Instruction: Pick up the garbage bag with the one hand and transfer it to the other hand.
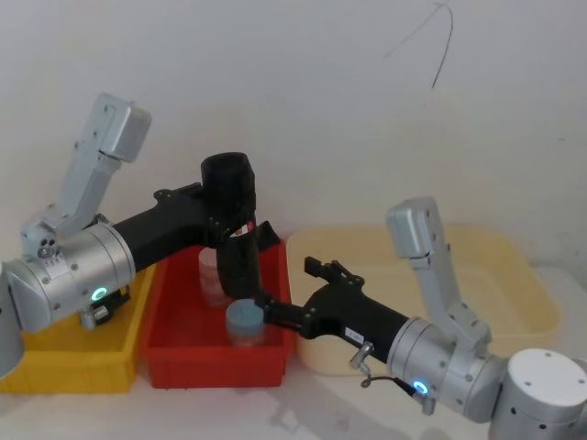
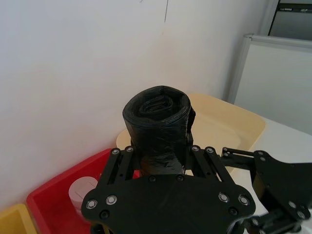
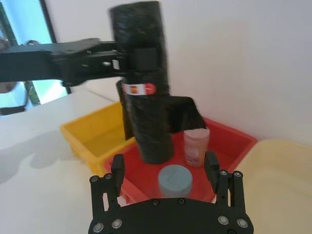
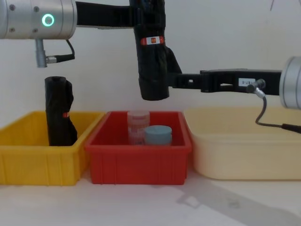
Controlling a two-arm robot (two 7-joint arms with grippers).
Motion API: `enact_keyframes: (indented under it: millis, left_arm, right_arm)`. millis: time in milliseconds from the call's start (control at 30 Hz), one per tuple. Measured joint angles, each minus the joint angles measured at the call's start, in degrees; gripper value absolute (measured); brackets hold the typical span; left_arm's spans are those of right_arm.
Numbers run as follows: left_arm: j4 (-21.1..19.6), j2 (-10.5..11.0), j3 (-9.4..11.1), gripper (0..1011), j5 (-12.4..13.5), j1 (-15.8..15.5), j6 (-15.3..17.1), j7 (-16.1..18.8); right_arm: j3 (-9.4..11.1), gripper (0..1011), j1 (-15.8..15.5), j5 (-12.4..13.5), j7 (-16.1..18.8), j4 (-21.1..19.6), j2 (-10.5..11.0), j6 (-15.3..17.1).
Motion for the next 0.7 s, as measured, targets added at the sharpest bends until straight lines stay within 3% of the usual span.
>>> enact_keyframes:
  millis: [700]
  left_arm:
    - [0.20, -1.29, 0.19, 437, -2.22, 0.31, 0.41, 1.23]
  right_arm:
    - [-2.43, 1000, 2.33, -2.24, -0.47, 1.54, -0.88, -3.29]
